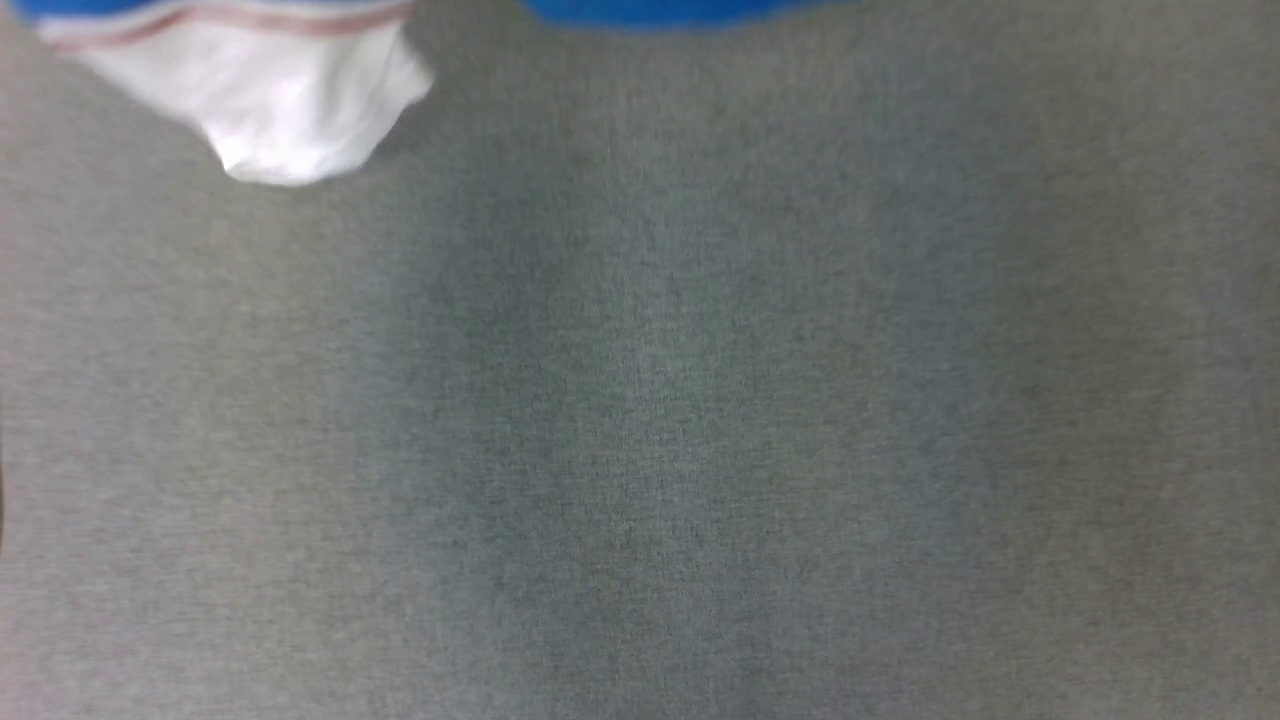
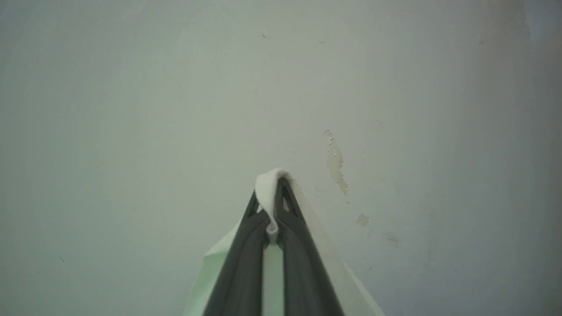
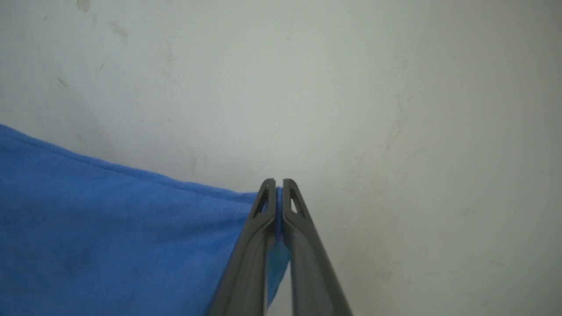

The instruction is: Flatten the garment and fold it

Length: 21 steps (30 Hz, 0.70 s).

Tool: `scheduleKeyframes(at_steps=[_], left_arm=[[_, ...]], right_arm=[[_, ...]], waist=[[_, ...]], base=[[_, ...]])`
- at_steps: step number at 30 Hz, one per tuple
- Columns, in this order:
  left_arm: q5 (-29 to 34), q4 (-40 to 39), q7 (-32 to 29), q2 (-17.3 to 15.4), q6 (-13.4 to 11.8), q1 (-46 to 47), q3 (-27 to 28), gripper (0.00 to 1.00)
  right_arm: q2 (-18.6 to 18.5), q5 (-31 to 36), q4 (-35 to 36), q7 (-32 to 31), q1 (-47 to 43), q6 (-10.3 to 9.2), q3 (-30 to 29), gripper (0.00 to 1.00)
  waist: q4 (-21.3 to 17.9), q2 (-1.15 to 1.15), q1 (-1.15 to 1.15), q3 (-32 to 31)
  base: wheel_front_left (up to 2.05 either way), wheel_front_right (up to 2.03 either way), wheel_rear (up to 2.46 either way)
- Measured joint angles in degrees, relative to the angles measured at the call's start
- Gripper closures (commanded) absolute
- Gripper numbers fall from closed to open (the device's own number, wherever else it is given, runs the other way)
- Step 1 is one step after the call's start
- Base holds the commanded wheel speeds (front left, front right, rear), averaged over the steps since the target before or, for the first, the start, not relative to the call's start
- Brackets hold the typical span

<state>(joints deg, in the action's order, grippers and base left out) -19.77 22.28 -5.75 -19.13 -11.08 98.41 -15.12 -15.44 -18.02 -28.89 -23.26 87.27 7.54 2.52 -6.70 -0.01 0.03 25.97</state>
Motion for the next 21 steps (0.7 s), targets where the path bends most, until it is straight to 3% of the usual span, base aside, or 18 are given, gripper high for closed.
scheduleKeyframes(at_steps=[11, 17, 21], left_arm=[[-2.41, 2.74, 12.02, -0.93, 5.38, 1.85, 1.42, 1.0], [-4.88, -1.04, 14.35, -0.98, 8.05, -7.28, 1.0, 1.0], [-5.94, -7.9, 14.11, -1.04, 8.08, -15.34, 0.36, 1.0]], right_arm=[[-4.95, -0.96, -3.74, 8.46, 2.76, 0.0, 2.83, 1.0], [-7.22, -5.75, -0.88, 11.32, -0.96, 0.0, 7.68, 1.0], [-9.76, -10.33, 5.16, 11.73, -6.69, 0.0, 11.57, 1.0]], waist=[[0.03, 0.0, -0.01, 11.04], [0.97, 0.0, 0.0, 14.61], [1.61, 0.01, -0.02, 13.98]], base=[[0.0, 0.0, 0.0], [0.0, 0.0, 0.0], [0.0, 0.0, 0.0]])
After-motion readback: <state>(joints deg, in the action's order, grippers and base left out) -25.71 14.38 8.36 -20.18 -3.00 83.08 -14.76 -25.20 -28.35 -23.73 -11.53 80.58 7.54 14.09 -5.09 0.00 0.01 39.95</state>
